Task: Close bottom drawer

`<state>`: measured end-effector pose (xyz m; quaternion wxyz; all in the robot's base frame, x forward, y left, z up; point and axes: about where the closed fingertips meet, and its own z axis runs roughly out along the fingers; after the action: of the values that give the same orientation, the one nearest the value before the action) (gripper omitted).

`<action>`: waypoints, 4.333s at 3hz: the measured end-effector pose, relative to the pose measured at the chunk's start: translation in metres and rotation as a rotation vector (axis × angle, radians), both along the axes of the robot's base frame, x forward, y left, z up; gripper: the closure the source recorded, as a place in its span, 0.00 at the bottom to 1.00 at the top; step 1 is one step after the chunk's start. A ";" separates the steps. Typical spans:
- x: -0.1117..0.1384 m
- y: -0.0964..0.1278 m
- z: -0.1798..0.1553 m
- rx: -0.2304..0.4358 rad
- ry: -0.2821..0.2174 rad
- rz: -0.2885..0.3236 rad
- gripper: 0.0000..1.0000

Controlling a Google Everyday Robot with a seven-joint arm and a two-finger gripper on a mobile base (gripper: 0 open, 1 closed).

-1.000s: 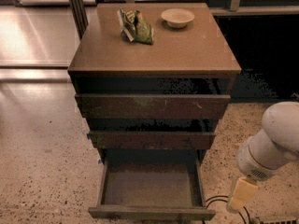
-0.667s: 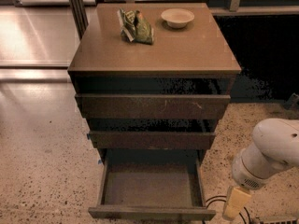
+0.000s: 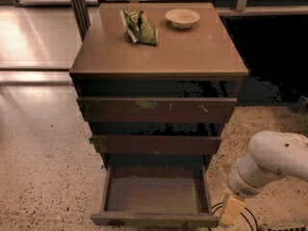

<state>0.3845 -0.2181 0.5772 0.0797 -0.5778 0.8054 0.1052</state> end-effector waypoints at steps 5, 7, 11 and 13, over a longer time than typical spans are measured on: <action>0.010 0.066 -0.163 0.066 -0.097 0.063 0.00; 0.003 0.101 -0.271 0.080 -0.044 0.036 0.00; -0.030 0.133 -0.351 0.213 0.105 0.115 0.00; -0.041 0.142 -0.386 0.232 0.171 0.162 0.00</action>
Offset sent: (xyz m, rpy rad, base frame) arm 0.0289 0.0418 -0.1574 -0.0074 -0.0389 0.1114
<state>0.3433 -0.0757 0.1916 0.0685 -0.6167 0.7424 0.2524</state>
